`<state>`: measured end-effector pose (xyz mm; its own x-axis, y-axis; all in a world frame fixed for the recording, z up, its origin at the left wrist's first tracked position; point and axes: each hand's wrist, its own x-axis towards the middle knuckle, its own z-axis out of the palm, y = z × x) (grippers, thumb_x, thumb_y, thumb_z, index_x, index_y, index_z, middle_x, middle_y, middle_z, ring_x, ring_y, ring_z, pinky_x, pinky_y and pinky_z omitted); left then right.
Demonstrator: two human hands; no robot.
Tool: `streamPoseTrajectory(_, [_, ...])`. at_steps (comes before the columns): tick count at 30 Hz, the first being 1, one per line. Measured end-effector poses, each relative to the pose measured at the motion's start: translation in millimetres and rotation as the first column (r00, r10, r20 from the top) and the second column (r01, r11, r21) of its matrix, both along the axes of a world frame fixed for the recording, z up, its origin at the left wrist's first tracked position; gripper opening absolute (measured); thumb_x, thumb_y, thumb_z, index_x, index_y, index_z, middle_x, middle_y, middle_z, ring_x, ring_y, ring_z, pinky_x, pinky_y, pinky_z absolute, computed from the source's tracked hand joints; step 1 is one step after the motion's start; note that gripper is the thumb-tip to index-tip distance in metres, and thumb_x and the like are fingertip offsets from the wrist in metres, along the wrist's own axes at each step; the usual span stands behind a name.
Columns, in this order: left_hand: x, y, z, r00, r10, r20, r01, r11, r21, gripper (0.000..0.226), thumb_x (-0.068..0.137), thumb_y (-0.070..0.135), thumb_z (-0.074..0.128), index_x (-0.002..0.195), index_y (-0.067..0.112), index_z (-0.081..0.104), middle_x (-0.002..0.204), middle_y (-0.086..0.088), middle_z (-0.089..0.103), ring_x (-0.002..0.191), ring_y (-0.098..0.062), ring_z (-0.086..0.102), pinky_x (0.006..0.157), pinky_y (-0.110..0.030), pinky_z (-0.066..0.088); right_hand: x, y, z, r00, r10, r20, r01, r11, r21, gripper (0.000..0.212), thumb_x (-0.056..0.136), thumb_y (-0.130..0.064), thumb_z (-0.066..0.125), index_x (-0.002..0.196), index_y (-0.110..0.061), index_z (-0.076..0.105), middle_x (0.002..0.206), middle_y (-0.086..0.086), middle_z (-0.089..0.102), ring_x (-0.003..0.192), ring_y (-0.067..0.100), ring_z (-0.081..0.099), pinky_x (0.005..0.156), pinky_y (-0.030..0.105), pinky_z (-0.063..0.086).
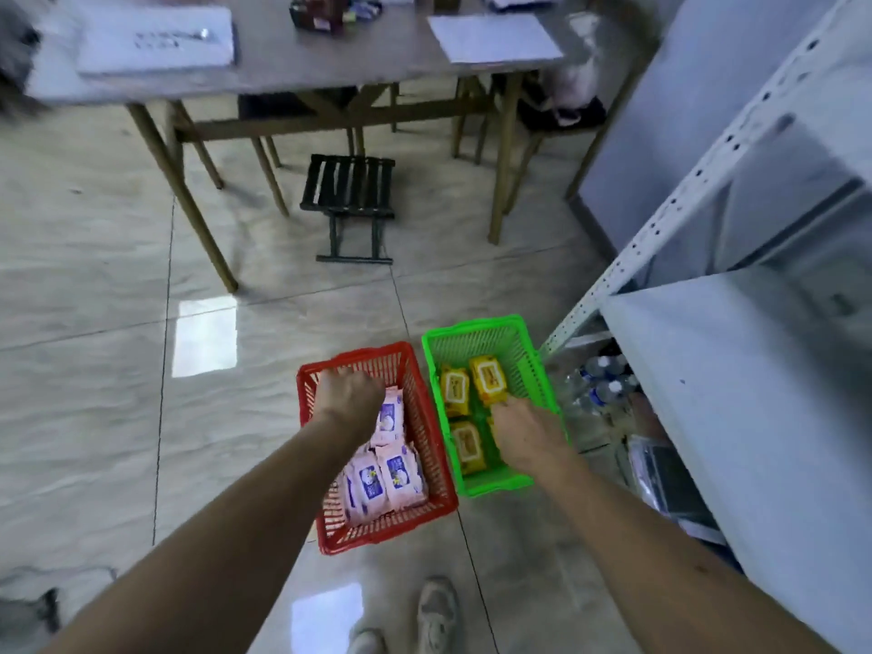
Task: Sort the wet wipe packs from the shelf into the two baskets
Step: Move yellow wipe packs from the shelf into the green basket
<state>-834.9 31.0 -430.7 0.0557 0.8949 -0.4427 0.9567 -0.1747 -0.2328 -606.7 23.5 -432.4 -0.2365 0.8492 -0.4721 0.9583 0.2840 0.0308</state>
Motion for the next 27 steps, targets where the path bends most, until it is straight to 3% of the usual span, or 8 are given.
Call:
streamPoseTrajectory(3, [44,7,74,0.991,-0.127,0.030,0.124,0.988,0.092,0.028,0.089,0.019,0.050,0.114,0.020,0.063,0.117,-0.001,0.067,0.113,-0.022,0.061,0.095,-0.035,0.042,37,-20,75,0.996,-0.092,0.012,0.091,0.993,0.078,0.028,0.089,-0.003,0.048,0.112,-0.010,0.062,0.115,0.012,0.063,0.106,0.033,0.064,0.080,0.041,0.053])
streamPoseTrajectory(7, [121,2,154,0.950,-0.300,0.081,0.283,0.944,0.170,0.033,0.088,0.027,0.057,0.120,0.021,0.060,0.122,-0.001,0.064,0.116,-0.022,0.060,0.092,-0.034,0.046,96,-60,154,0.972,-0.228,0.048,0.215,0.958,0.189,0.035,0.090,-0.008,0.052,0.123,-0.012,0.060,0.123,0.009,0.060,0.116,0.031,0.059,0.085,0.044,0.052])
streamPoseTrajectory(10, [194,-15,209,0.878,-0.458,0.138,0.417,0.875,0.248,0.030,0.088,0.027,0.058,0.117,0.023,0.061,0.123,0.001,0.064,0.117,-0.021,0.061,0.087,-0.034,0.050,152,-101,207,0.911,-0.412,0.035,0.391,0.886,0.250,0.038,0.089,-0.017,0.056,0.127,-0.015,0.055,0.127,0.007,0.056,0.121,0.028,0.054,0.087,0.040,0.049])
streamPoseTrajectory(14, [291,-40,261,0.766,-0.620,0.171,0.551,0.770,0.323,0.029,0.090,0.032,0.055,0.117,0.021,0.057,0.121,0.000,0.062,0.114,-0.023,0.061,0.082,-0.035,0.048,222,-149,264,0.825,-0.562,0.060,0.522,0.798,0.299,0.028,0.092,-0.015,0.052,0.120,-0.012,0.053,0.125,0.009,0.054,0.117,0.028,0.054,0.075,0.035,0.040])
streamPoseTrajectory(19, [421,-86,302,0.588,-0.796,0.139,0.704,0.589,0.397,0.025,0.094,0.033,0.052,0.112,0.018,0.059,0.110,-0.004,0.062,0.104,-0.025,0.060,0.069,-0.033,0.039,315,-219,305,0.699,-0.713,0.062,0.644,0.664,0.381,0.029,0.091,-0.014,0.054,0.120,-0.013,0.055,0.122,0.008,0.056,0.115,0.027,0.056,0.077,0.036,0.044])
streamPoseTrajectory(24, [542,-134,317,0.499,-0.850,0.168,0.735,0.518,0.437,0.026,0.091,0.031,0.053,0.113,0.020,0.059,0.113,-0.003,0.061,0.111,-0.024,0.058,0.079,-0.032,0.040,411,-286,329,0.595,-0.801,0.074,0.704,0.563,0.433,0.031,0.091,-0.017,0.055,0.121,-0.013,0.053,0.123,0.008,0.055,0.117,0.027,0.054,0.075,0.034,0.039])
streamPoseTrajectory(27, [603,-158,320,0.463,-0.868,0.180,0.752,0.492,0.440,0.030,0.091,0.035,0.053,0.115,0.020,0.059,0.115,-0.003,0.062,0.111,-0.024,0.058,0.078,-0.032,0.041,465,-319,337,0.536,-0.840,0.078,0.737,0.511,0.441,0.033,0.093,-0.020,0.053,0.125,-0.013,0.051,0.128,0.008,0.055,0.121,0.027,0.054,0.080,0.036,0.043])
